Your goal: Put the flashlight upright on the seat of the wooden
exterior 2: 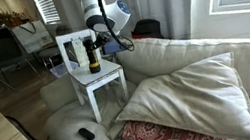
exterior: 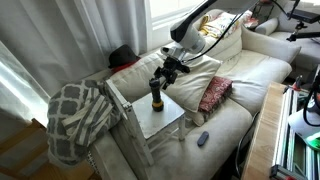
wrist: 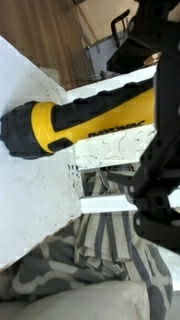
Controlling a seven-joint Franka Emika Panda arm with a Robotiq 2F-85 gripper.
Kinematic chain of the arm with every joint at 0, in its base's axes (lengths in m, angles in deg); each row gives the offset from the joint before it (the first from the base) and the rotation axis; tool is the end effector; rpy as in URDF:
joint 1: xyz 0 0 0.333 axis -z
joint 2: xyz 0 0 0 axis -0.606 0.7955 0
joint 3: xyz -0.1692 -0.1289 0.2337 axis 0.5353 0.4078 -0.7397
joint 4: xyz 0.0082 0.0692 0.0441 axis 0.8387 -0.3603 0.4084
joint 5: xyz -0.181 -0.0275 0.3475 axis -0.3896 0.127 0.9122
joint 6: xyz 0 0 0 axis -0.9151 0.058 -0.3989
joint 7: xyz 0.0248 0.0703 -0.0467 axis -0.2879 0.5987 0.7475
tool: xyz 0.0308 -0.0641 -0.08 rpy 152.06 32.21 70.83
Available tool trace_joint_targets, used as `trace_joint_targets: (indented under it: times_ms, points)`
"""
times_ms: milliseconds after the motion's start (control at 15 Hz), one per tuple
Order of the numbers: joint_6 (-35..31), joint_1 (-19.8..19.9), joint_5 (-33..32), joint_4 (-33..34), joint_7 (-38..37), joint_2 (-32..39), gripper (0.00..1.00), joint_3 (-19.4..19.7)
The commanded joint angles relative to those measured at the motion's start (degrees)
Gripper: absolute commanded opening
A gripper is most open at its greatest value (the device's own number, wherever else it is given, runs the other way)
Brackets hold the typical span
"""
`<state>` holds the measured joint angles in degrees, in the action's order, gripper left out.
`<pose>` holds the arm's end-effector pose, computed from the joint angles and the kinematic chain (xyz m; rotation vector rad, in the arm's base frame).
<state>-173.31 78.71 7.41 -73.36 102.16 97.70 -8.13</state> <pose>0.6208 0.0275 0.1210 -1.9165 -1.3759 -0.7146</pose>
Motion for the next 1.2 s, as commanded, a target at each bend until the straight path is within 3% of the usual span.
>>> trace_joint_targets:
  times_ms: [0, 267, 400, 533, 733, 1000, 1133]
  points:
    - [2.19, -0.21, 1.63, -3.77, -6.47, -11.65, 1.0, 3.92]
    - [6.99, -0.61, 4.12, -4.18, -11.12, -20.86, 1.0, 6.89]
    - [11.52, -1.49, 6.16, -4.01, -12.45, -25.52, 1.0, 9.04]
    - [20.16, -2.88, 7.86, -3.34, -13.05, -29.86, 1.0, 12.01]
    - [29.1, -8.06, 9.71, -3.47, -14.88, -36.81, 1.0, 19.6]
    - [34.71, -17.8, 8.94, -4.07, -18.8, -43.29, 1.0, 31.62]
    - [35.66, -21.55, 8.4, -4.5, -20.18, -45.29, 1.0, 35.77]
